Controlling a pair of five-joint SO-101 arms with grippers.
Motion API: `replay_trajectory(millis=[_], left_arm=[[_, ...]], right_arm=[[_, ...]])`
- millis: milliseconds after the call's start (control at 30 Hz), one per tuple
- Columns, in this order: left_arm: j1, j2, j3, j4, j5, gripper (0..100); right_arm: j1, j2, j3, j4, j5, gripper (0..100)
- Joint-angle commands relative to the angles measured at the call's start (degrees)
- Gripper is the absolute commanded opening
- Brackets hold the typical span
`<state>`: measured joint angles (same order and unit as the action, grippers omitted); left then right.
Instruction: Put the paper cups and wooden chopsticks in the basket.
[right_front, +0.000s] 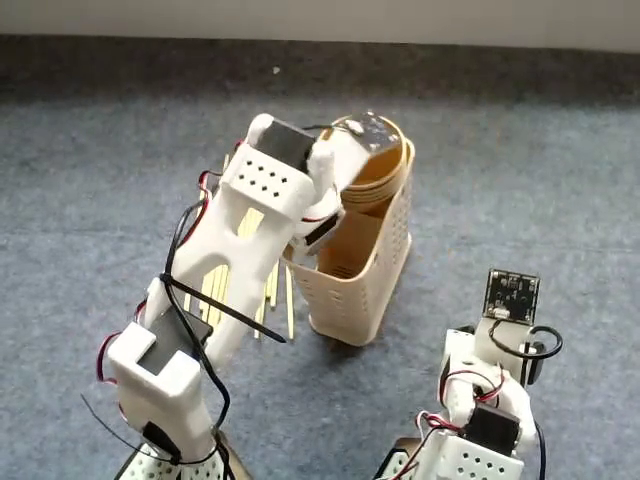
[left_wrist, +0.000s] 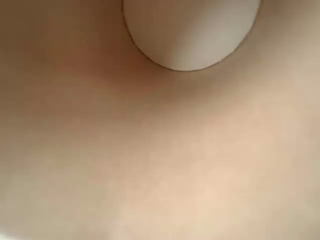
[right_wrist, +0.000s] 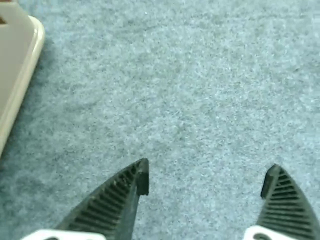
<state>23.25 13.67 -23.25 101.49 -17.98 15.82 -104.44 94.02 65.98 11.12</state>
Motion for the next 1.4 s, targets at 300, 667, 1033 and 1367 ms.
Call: replay_trajectory(millis=[300, 667, 1033, 1367], left_arm=[[3.5, -2.0, -24.3, 0.2, -8.1, 13], [-2.5, -8.1, -50.4, 0.1, -7.5, 13], [-34.6, -14.9, -16.7, -0.2, 7.6, 13], [-28.8, -14.9, 26.1, -27.2, 8.1, 27]], right_arm=[[0.6, -0.4, 0.2, -0.6, 0.2, 34.7], [0.7, -0.4, 0.3, -0.6, 0.2, 34.7], [0.7, -0.4, 0.4, -0.6, 0.2, 34.7], [0.7, -0.4, 3.4, -2.1, 0.6, 34.7]])
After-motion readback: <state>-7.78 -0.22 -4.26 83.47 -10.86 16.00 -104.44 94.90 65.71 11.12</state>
